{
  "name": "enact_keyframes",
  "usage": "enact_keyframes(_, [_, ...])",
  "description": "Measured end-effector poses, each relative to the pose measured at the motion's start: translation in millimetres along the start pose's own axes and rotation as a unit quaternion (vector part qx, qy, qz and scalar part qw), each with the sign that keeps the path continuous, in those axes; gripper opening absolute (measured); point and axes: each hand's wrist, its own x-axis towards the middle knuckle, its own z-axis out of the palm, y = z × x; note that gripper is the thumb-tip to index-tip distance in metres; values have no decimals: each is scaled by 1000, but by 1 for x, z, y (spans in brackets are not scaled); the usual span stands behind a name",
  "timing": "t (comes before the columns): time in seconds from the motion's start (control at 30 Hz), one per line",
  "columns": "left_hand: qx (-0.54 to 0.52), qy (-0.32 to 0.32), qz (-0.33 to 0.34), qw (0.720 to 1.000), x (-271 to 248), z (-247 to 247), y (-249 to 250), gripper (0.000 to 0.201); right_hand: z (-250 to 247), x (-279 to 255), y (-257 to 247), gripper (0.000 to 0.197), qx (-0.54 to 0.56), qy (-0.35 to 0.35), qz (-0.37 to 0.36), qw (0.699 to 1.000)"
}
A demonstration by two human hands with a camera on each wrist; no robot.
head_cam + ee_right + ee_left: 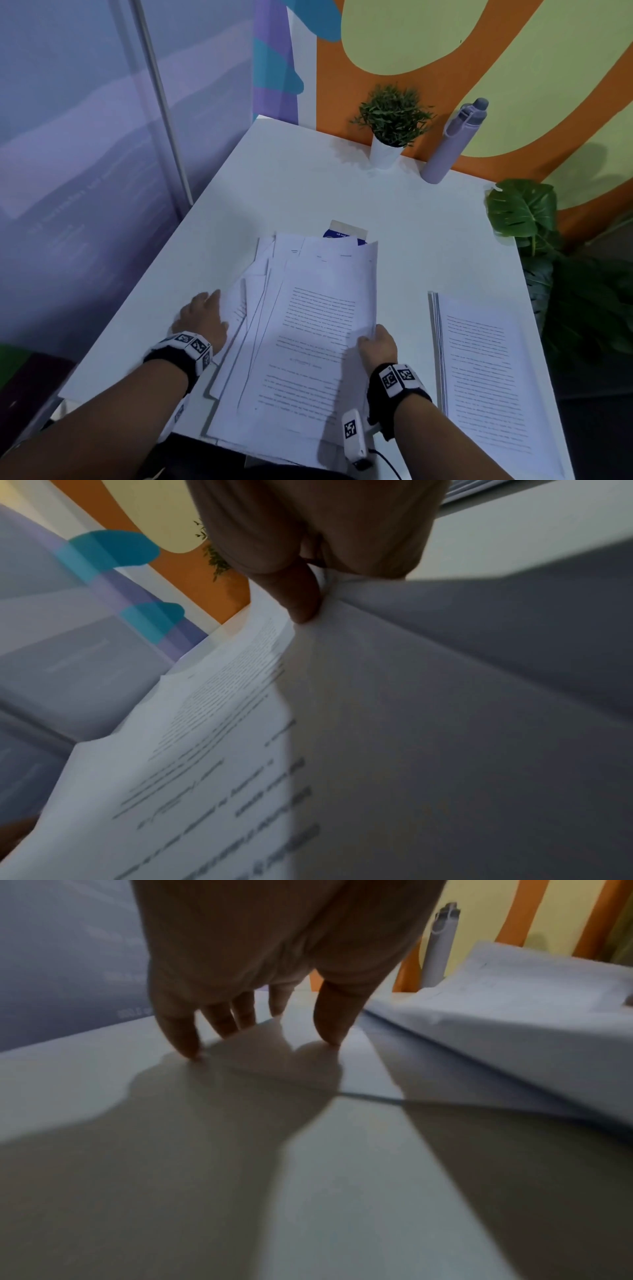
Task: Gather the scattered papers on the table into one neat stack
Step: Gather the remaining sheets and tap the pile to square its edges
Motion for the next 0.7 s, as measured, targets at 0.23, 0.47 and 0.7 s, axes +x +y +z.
enact_keyframes(0.23, [-181,-21,39,983,-18,14,9,29,3,2,4,33,69,57,26,996])
enact_keyframes(0.47, [-275,-58,13,960,-36,38,18,23,-1,6,-3,33,-57,26,-4,998])
enact_keyframes(0.7, [-340,-43,49,938,-29,3,37,29,1,2,-12,60,-180,-67,-17,981])
